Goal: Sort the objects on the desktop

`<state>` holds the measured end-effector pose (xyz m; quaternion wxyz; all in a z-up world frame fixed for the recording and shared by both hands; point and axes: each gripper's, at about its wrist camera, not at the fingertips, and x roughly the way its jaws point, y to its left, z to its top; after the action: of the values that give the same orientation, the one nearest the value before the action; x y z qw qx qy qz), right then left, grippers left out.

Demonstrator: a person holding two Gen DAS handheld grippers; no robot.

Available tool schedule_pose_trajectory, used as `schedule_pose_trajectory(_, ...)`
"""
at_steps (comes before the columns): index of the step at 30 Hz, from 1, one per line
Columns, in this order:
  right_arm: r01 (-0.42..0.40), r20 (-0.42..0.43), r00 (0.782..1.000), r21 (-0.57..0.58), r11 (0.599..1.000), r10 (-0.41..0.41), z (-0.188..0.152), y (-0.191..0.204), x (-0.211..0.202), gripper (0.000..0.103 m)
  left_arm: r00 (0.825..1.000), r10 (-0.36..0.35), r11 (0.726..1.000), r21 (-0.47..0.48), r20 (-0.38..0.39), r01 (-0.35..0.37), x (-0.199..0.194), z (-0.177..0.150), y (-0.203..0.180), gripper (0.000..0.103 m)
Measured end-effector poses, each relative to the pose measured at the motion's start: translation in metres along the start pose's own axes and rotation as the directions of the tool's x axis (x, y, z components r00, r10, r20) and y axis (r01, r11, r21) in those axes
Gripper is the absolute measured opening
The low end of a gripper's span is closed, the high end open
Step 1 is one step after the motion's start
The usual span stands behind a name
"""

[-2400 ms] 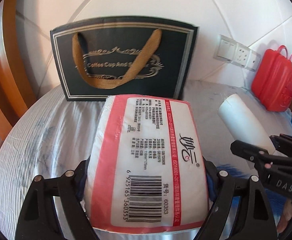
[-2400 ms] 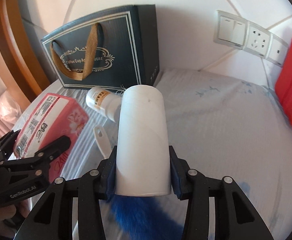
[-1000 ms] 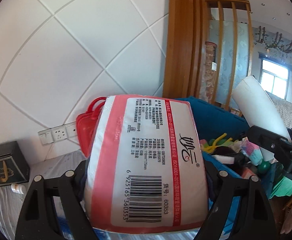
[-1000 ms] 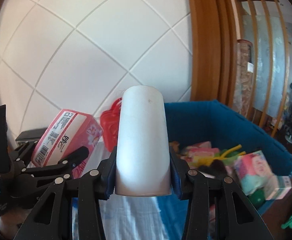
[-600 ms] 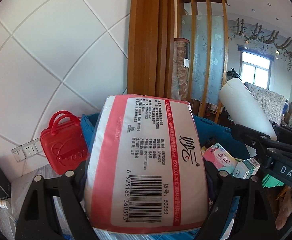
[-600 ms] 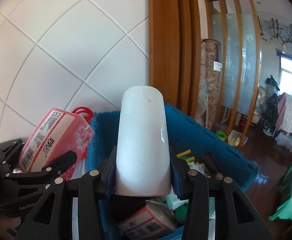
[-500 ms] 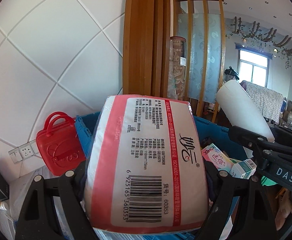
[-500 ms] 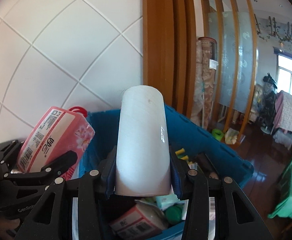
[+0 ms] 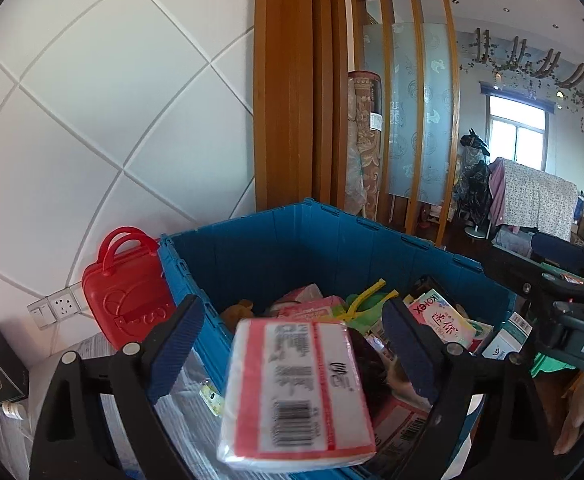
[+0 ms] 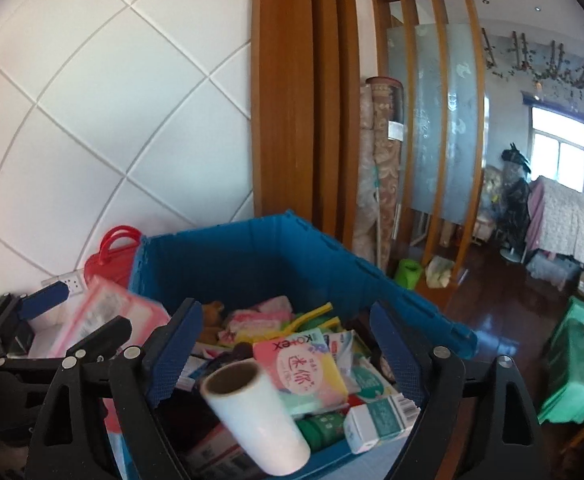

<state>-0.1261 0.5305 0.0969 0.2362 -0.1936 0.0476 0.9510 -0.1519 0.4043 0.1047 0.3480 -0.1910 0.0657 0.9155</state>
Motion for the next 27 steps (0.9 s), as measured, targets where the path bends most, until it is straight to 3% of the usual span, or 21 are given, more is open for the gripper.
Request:
schedule_pose_trajectory(7, -0.102, 0.021, 0.994, -0.042, 0.994, 0.103, -0.01, 0.043, -0.002, 0.087, 0.995, 0.098, 0.994, -0.04, 0.002, -0.098, -0.024, -0.016, 0.048, 0.093)
schedule_pose_trajectory(14, -0.203, -0.003, 0.979, -0.059, 0.977, 0.204, -0.025, 0.094, 0.006, 0.087, 0.974, 0.224, 0.97, -0.095, -0.017, -0.225, -0.053, -0.04, 0.102, 0.093)
schedule_pose_trajectory(21, -0.258, -0.004, 0.966, -0.064, 0.964, 0.258, -0.038, 0.124, -0.004, 0.087, 0.96, 0.279, 0.951, -0.131, -0.015, -0.278, -0.089, -0.057, 0.136, 0.093)
schedule_pose_trajectory(27, -0.255, 0.043, 0.965, -0.09, 0.963, 0.26, -0.058, 0.142, -0.04, 0.087, 0.956, 0.294, 0.941, -0.172, -0.004, -0.291, -0.123, -0.075, 0.154, 0.093)
